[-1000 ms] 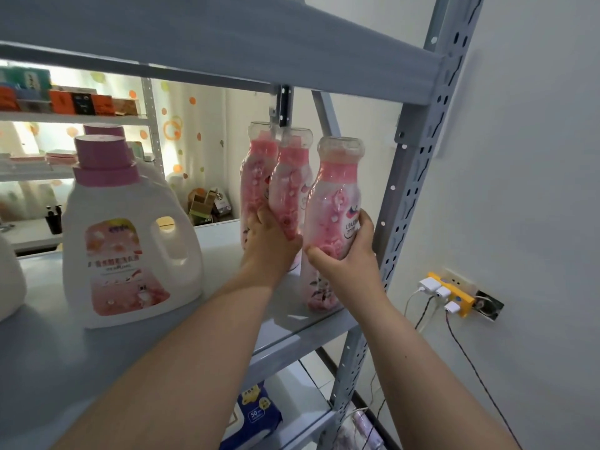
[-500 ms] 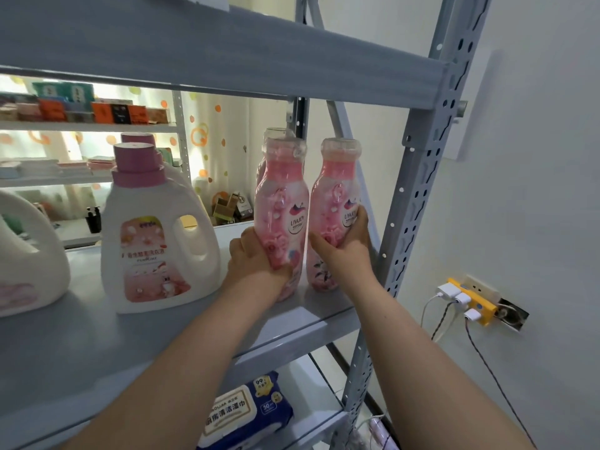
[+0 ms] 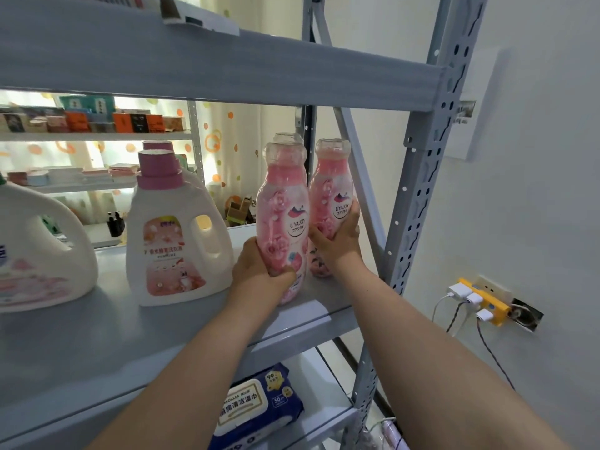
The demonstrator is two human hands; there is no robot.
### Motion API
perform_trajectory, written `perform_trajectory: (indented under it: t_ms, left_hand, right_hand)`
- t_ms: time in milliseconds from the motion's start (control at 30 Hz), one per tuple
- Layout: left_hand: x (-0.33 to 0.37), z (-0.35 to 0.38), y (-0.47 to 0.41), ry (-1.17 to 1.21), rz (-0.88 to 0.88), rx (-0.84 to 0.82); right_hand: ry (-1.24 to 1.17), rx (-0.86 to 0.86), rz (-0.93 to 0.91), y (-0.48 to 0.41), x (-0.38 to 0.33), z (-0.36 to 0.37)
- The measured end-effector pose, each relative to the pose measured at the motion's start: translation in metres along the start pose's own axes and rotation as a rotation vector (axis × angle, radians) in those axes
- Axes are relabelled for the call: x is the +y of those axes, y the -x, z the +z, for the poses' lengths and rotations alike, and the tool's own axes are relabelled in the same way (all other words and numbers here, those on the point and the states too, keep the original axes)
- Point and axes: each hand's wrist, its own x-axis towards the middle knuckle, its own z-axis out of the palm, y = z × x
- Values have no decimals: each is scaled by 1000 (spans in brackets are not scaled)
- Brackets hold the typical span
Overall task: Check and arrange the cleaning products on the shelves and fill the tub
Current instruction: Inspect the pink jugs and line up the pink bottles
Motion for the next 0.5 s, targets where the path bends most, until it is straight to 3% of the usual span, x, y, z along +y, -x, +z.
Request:
perform_trajectory:
  t_ms: [200, 433, 500]
  left_hand:
    - [2, -2, 7, 138, -58, -55]
    - [9, -18, 23, 26, 7, -115]
    - [12, -23, 36, 25, 23, -118]
  right_hand:
    - [40, -99, 40, 18, 18, -5]
    - [190, -217, 0, 68, 21, -22]
    - [136, -262, -11, 91, 15, -28]
